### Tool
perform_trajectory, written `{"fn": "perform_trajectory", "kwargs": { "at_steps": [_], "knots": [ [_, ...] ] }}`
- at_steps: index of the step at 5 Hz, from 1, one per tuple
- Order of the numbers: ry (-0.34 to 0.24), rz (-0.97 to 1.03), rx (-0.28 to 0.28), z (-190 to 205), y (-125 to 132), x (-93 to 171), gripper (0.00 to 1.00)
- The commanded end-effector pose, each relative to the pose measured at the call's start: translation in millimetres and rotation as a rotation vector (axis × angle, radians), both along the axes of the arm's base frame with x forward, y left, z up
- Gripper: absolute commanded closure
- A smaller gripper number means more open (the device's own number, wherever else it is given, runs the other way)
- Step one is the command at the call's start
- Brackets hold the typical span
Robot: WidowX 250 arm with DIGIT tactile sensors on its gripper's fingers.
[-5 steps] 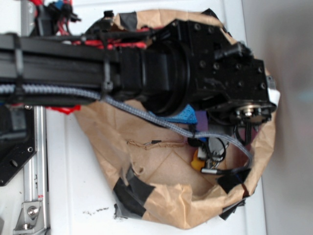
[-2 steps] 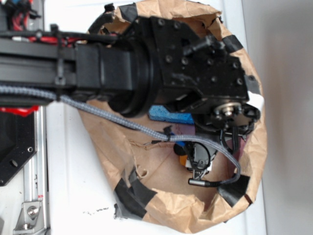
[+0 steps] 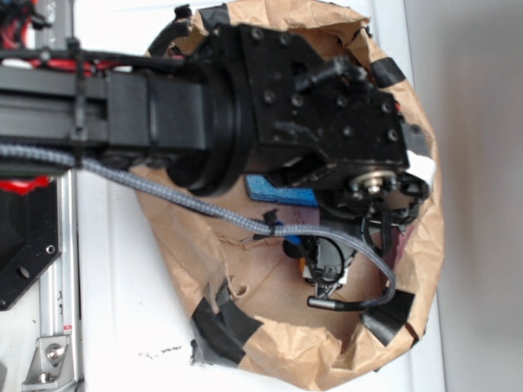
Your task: Grab the yellow duck.
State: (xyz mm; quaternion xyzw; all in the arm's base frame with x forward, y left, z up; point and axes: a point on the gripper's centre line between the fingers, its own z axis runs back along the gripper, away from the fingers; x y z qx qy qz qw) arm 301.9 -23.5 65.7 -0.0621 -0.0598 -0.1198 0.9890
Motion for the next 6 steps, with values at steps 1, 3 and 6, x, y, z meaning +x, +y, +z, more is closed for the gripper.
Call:
{"fn": "perform_trajectory", "kwargs": {
  "at_steps": [1, 3, 6],
  "knots": [
    [-0.062, -0.037, 0.049, 19, -8, 0, 0.0],
    [-0.062, -0.037, 0.049, 19, -8, 0, 0.0],
    [-0.084, -0.055, 0.064, 6, -19, 1, 0.0]
  ]
}}
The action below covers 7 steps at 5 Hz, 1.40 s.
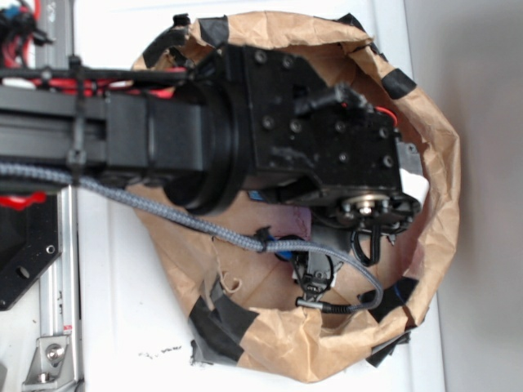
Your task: Grab the yellow duck.
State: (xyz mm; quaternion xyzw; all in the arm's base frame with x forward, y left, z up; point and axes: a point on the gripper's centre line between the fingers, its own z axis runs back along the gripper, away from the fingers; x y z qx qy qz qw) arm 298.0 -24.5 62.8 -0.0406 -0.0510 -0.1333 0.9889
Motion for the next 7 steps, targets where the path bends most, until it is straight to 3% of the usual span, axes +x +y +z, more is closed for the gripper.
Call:
{"fn": "perform_trajectory", "kwargs": {
  "at_steps": [1, 2, 3, 4, 5, 6, 7],
  "knots": [
    [0.003, -0.123, 0.094, -28, -44, 8, 0.0],
    [0.141, -0.253, 0.091, -58, -66, -11, 0.0],
    [0.143, -0.286, 0.165, -64, -74, -25, 0.0],
    [0.123, -0.284, 0.156, -54, -70, -23, 0.0],
    [0.035, -0.212, 0.095, -20, -49, -13, 0.0],
    [0.067, -0.091, 0.082, -8, -32, -1, 1.0],
    [0.075, -0.038, 0.117, -15, -30, 0, 1.0]
  ]
}}
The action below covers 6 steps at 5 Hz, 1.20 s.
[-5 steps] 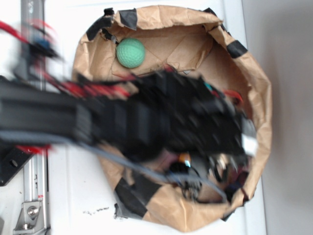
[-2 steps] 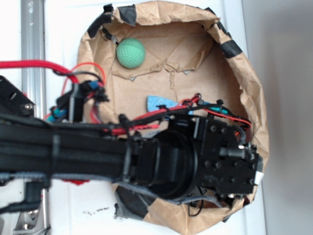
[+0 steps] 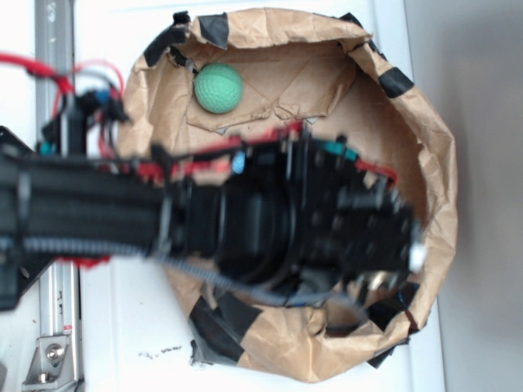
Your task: Grab the yellow duck.
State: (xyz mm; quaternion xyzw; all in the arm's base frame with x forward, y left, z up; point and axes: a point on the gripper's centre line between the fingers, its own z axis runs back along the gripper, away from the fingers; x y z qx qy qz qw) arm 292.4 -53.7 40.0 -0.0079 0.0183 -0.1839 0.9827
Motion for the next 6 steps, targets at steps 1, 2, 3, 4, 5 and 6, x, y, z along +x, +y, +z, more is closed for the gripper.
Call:
{"fn": "perform_trajectory", "kwargs": {
  "at_steps": [1, 2, 3, 4, 5, 6],
  "knots": [
    [-0.055, 0.074, 0.04, 5, -3, 7, 1.0],
    [-0.046, 0.042, 0.005, 12, -2, 5, 1.0],
    [-0.116, -0.016, -0.062, 36, 7, -5, 0.12],
    [-0.192, -0.019, -0.146, 51, 20, -3, 0.0],
    [-0.223, -0.011, -0.125, 40, 16, 10, 0.0],
    [-0.22, -0.016, -0.098, 19, 3, 22, 0.0]
  ]
}}
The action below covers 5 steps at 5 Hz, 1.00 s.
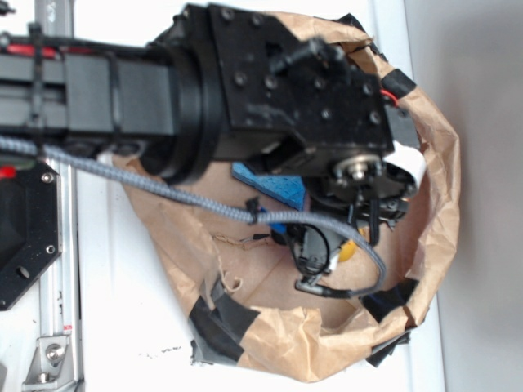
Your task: Grab the yellow duck.
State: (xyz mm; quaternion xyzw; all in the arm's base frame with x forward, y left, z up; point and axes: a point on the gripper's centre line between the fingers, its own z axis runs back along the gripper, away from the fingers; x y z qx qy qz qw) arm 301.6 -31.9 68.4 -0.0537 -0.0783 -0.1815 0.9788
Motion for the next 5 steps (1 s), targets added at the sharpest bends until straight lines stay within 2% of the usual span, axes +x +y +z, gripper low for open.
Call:
{"fn": "perform_trajectory", "kwargs": {
  "at_steps": [1, 2, 3, 4, 5],
  "knots": [
    [-0.011, -0.063, 0.079, -22, -30, 20, 0.0],
    [0.086, -0.024, 0.173, -66, -31, 36, 0.0],
    [0.129, -0.026, 0.18, -81, -37, 35, 0.0],
    [0.068, -0.04, 0.154, -74, -41, 29, 1.0],
    [-0.048, -0.069, 0.106, -55, -38, 16, 1.0]
  ]
}}
